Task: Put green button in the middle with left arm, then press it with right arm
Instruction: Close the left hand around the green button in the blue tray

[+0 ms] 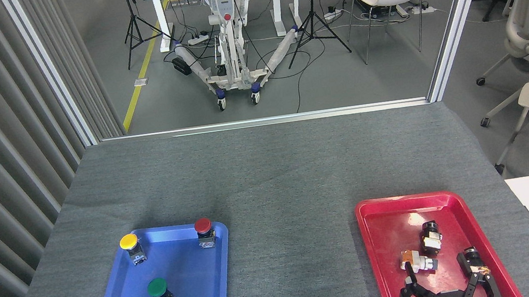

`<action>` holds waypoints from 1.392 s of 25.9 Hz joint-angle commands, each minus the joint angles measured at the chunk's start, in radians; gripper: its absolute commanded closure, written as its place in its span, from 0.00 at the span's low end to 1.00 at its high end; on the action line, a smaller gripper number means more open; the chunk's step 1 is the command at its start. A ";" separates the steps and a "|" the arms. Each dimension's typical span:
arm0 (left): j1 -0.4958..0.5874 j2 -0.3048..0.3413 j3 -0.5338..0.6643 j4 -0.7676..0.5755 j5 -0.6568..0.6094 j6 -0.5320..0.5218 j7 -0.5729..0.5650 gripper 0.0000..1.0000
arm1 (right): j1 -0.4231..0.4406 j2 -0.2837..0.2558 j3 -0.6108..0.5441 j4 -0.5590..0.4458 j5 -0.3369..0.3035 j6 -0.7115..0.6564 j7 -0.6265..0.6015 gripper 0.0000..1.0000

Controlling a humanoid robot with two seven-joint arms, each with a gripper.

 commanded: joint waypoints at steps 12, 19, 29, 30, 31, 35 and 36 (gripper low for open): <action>-0.104 -0.012 -0.012 0.161 0.060 0.045 -0.038 0.00 | -0.006 0.030 0.028 0.002 -0.005 0.017 -0.031 0.01; -0.196 -0.028 -0.013 0.305 0.059 0.039 -0.075 0.00 | -0.006 0.027 0.028 0.002 -0.005 0.020 -0.030 0.01; -0.269 -0.056 -0.022 0.436 0.060 0.020 -0.069 0.64 | -0.008 0.030 0.031 0.000 -0.005 0.025 -0.028 0.01; -0.272 -0.054 -0.026 0.451 0.059 0.017 -0.067 0.80 | -0.008 0.030 0.031 0.000 -0.005 0.025 -0.028 0.01; -0.272 -0.054 -0.029 0.457 0.059 0.017 -0.066 0.92 | -0.008 0.030 0.031 0.000 -0.005 0.025 -0.028 0.01; -0.272 -0.045 -0.042 0.450 0.054 -0.052 -0.058 1.00 | -0.008 0.032 0.031 0.000 -0.005 0.023 -0.027 0.01; -0.272 -0.045 -0.042 0.445 0.053 -0.070 -0.051 1.00 | -0.008 0.032 0.031 0.000 -0.005 0.023 -0.027 0.01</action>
